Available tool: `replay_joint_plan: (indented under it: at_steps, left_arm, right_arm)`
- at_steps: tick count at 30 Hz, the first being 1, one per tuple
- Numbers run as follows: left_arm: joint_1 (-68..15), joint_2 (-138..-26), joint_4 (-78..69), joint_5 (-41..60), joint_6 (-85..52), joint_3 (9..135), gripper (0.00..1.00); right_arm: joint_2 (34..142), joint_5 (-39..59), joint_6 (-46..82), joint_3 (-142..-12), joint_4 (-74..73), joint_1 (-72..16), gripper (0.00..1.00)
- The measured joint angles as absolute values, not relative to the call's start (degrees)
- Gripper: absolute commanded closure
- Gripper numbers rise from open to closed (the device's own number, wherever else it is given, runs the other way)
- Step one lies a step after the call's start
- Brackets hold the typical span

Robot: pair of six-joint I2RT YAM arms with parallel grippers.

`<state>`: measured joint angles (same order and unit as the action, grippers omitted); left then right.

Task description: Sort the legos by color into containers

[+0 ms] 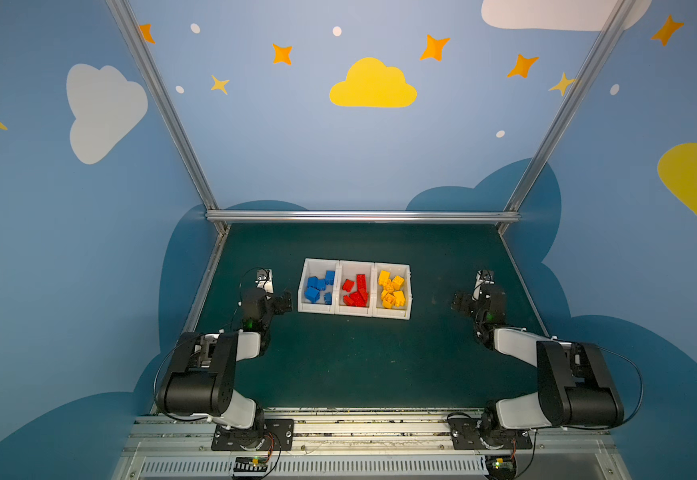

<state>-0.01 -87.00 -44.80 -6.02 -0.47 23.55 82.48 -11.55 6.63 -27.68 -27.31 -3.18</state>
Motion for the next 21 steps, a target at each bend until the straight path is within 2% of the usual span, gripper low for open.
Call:
replay_joint_plan:
  at_steps: [21]
  left_arm:
    - [0.0, -87.0, -44.1, -6.0, -0.5, 23.6, 0.0]
  right_arm:
    - [82.5, -11.6, 6.6, -27.7, -27.3, -3.2, 0.01]
